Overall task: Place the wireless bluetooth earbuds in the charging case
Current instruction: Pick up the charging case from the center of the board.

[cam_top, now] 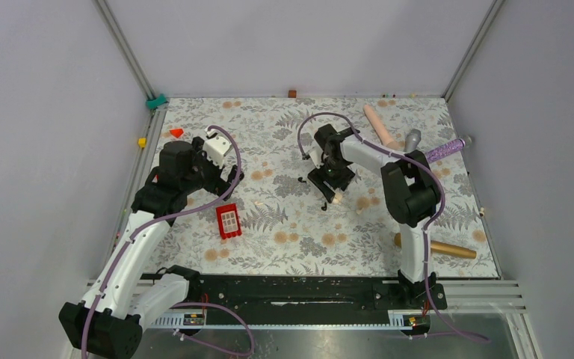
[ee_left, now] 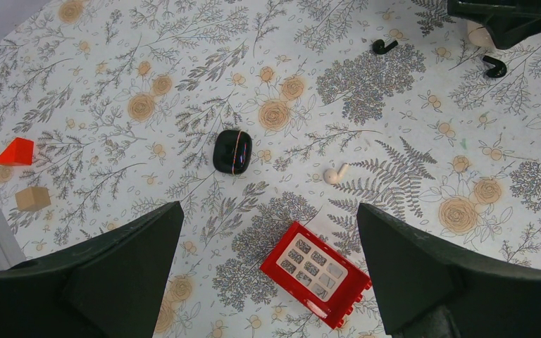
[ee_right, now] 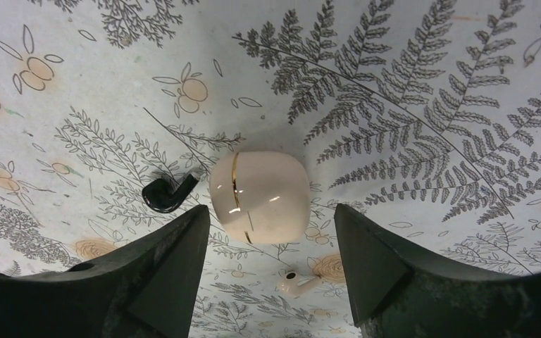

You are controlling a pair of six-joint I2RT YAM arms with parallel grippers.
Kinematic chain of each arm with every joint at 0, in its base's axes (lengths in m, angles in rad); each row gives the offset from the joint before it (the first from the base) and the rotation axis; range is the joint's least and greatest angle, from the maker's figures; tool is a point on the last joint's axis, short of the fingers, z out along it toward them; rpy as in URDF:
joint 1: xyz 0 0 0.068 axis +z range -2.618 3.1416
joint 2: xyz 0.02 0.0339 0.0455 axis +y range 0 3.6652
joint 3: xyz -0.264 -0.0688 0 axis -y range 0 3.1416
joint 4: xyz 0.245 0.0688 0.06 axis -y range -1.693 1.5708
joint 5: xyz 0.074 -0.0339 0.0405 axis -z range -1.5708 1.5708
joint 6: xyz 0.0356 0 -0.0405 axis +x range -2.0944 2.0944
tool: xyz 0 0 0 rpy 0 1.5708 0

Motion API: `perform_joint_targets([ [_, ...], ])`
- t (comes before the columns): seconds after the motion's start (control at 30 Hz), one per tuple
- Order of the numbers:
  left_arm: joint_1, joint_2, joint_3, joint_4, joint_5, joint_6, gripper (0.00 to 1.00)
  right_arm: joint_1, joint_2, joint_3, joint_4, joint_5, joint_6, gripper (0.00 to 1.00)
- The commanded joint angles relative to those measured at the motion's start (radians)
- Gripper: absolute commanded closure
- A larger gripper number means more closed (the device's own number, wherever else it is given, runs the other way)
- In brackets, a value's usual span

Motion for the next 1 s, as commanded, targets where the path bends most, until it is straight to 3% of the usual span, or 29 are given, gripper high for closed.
perform_joint_targets([
  [0.0,-0.003,-0.009,-0.004,0.039,0.023,0.0,0.01,0.032,0.014,0.01,0.012,0.055,0.004,0.27],
  [0.27,-0.003,-0.008,-0.004,0.039,0.024,0.0,0.01,0.042,0.024,-0.003,0.027,0.075,0.005,0.43],
  [0.47,-0.003,-0.008,-0.004,0.038,0.026,0.0,0.01,0.046,0.014,-0.03,0.046,0.097,-0.004,0.43],
  [0.6,-0.004,-0.004,0.001,0.039,0.031,-0.002,0.01,0.047,-0.001,-0.035,0.05,0.099,-0.014,0.62],
  [0.67,-0.008,0.002,0.01,0.04,0.026,-0.006,0.01,0.047,-0.035,-0.038,0.05,0.082,-0.026,0.66],
  [0.8,-0.053,0.018,0.031,0.039,0.011,0.03,0.01,0.046,-0.175,-0.025,0.004,-0.008,-0.06,0.66],
  [0.97,-0.162,0.029,0.049,0.05,0.053,0.179,0.01,0.044,-0.334,0.073,-0.149,-0.268,-0.09,0.65],
])
